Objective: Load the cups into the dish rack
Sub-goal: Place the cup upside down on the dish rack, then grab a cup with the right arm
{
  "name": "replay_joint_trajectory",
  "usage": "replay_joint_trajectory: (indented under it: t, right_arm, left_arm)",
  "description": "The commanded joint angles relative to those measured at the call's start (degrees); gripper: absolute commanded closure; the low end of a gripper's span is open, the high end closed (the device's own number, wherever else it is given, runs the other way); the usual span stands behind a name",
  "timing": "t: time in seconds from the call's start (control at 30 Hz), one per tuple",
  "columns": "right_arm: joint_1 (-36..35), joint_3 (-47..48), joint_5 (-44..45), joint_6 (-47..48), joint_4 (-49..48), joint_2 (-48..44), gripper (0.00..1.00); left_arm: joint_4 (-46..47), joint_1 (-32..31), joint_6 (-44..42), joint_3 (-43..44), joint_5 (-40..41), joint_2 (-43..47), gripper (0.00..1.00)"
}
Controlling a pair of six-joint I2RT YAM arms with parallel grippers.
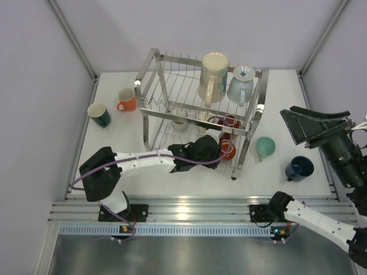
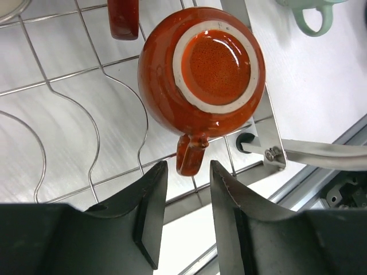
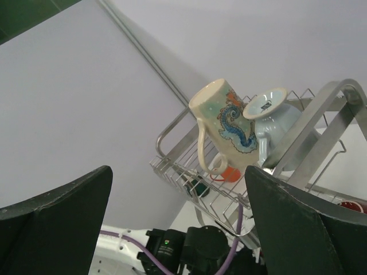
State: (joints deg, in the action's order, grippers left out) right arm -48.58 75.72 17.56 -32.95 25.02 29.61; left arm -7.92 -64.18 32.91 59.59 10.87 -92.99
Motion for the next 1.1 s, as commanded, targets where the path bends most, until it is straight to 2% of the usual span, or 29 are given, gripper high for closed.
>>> replay_joint_trajectory:
  t: [0.0, 0.2, 0.5, 0.73, 0.9, 1.07]
  right_arm:
    - [0.1, 0.5, 4.3, -0.7, 3.9, -0.2, 0.01]
    - [0.1, 3.6, 12.6, 0.1, 9.7, 0.5, 0.01]
    - [0.1, 13.0, 27.3, 6.3, 21.9, 10.6, 0.06]
    - [0.1, 18.3, 38.8, 11.9, 22.6, 15.3, 0.15]
    - [0.1, 19.0, 41.7, 14.5, 23.4, 16.0, 0.18]
    - [0.0, 22.7, 45.0, 15.2, 28.4, 19.9, 0.19]
  left_arm:
    - [1.0, 0.2, 0.5, -1.8, 0.3, 4.9, 0.59]
    - [0.9, 0.2, 2.3, -5.4, -2.5, 11.3, 0.58]
    - [-1.7, 0.2, 4.5, -12.1, -15.6, 22.8, 0.57]
    - [-3.8, 0.2, 4.2, -14.7, -26.2, 30.6, 0.57]
    - [-3.8, 0.2, 4.0, -15.8, -32.0, 35.9, 0.55]
    - [-3.9, 0.2, 3.1, -14.2, -36.2, 39.1, 0.53]
